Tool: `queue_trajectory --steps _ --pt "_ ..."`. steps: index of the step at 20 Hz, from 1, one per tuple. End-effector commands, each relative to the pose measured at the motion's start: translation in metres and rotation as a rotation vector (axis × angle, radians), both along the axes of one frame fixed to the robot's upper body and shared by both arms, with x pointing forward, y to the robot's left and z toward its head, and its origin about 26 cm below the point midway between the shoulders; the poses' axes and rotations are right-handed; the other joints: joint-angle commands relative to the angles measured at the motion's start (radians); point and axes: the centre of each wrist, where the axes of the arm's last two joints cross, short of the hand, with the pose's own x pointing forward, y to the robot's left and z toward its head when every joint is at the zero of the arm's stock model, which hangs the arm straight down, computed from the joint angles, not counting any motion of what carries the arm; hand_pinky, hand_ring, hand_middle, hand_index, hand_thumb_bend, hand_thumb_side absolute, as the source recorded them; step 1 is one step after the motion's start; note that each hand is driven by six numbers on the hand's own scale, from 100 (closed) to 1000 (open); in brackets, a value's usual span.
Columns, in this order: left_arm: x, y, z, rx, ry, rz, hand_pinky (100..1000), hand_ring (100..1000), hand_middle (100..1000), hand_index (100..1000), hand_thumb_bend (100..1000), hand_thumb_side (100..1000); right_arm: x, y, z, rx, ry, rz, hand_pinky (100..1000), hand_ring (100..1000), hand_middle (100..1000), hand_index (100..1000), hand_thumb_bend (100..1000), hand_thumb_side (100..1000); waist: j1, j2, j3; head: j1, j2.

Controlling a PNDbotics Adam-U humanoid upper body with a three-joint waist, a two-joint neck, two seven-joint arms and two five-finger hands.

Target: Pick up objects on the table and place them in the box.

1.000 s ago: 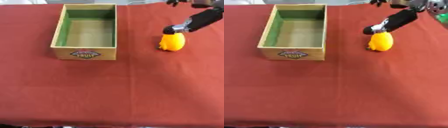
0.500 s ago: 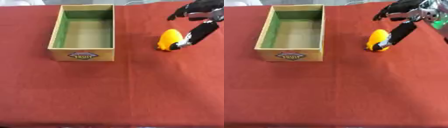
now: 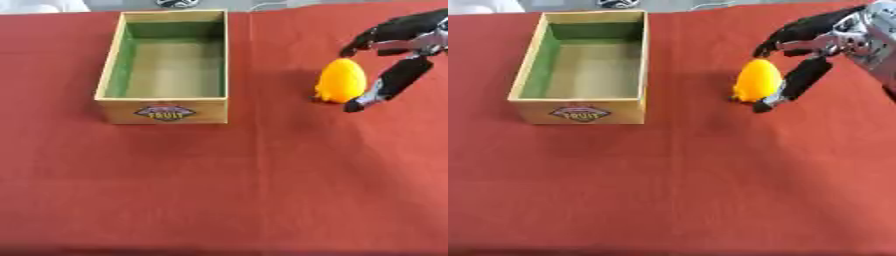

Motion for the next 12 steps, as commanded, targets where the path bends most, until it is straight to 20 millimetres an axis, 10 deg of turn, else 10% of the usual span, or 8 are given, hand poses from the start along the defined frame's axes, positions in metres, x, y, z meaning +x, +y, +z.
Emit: queue_trajectory --steps 1,12 --pt "-0.004 0.002 0.010 0.025 -0.032 0.004 603 631 702 842 151 916 0.006 -0.007 0.007 -0.023 -0.053 -0.033 861 922 879 1000 616 784 0.000 -0.015 0.002 -0.003 -0.011" --pt "-0.004 0.002 0.011 0.023 -0.035 0.002 603 630 702 842 151 917 0.024 -0.020 -0.008 -0.051 -0.086 -0.082 847 914 862 1000 600 803 0.004 -0.002 0.007 -0.010 -0.016"
